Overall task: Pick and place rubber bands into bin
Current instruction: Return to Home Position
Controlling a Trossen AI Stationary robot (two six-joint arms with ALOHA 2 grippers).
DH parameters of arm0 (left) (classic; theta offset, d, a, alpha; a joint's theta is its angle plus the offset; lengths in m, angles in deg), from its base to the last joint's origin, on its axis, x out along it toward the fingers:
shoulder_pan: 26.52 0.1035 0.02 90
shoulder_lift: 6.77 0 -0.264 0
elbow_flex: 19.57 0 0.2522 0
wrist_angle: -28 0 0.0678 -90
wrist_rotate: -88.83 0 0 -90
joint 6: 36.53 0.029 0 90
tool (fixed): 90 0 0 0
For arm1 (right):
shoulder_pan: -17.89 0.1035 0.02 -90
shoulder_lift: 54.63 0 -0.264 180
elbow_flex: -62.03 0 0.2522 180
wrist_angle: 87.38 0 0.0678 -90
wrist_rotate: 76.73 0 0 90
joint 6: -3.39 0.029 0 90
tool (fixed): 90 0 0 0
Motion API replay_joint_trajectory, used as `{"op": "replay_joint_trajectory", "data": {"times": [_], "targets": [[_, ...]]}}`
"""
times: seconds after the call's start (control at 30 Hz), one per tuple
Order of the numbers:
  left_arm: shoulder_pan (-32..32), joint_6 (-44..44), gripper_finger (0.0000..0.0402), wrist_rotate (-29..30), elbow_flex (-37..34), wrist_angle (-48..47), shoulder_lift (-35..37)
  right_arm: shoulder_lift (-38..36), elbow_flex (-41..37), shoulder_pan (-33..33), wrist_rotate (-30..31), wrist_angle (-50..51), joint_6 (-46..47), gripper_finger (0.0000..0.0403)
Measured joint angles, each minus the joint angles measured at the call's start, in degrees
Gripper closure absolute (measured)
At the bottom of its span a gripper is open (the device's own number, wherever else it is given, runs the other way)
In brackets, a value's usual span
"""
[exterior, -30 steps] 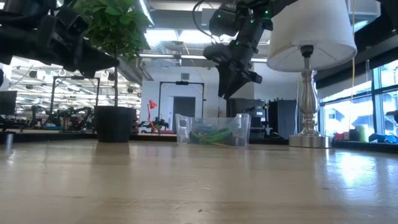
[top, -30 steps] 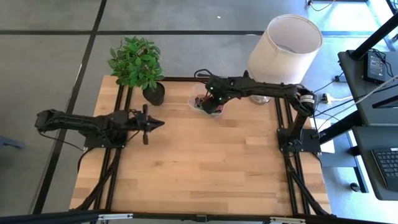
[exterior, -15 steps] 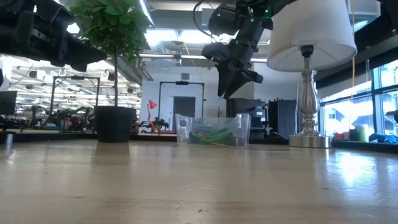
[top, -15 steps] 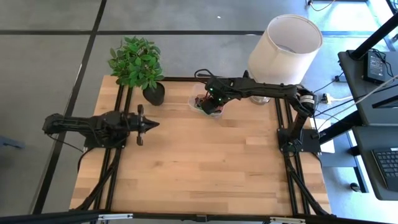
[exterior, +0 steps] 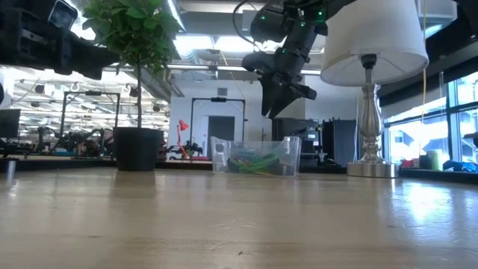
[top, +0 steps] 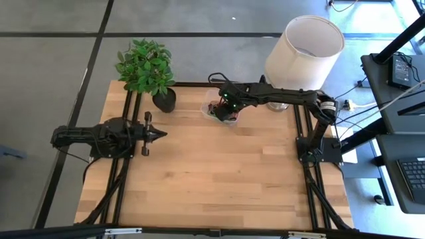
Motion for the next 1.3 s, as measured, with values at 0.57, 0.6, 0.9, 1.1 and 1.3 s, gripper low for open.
{"op": "replay_joint_trajectory", "data": {"times": [0.57,0.6,0.9,1.1,1.3], "targets": [[0.00,1.60,0.0399,-0.99,0.01,-4.06,0.02,0.00,-0.02,0.62,0.16,0.26,-1.51,0.0306],[0.00,1.60,0.0399,-0.95,0.01,-4.06,0.02,0.00,-0.02,0.81,0.37,0.25,-2.22,0.0309],[0.00,-6.44,0.0398,-0.58,0.02,-4.10,0.02,-2.86,-0.07,3.84,0.46,-0.96,-13.88,0.0381],[0.00,-7.40,0.0398,-0.55,0.00,-4.06,0.02,-7.96,-1.07,8.32,0.42,-0.17,-24.51,0.0391],[0.00,-7.42,0.0398,-0.55,0.02,-4.05,0.02,-18.39,-16.78,13.59,0.39,-8.57,-25.87,0.0399]]}}
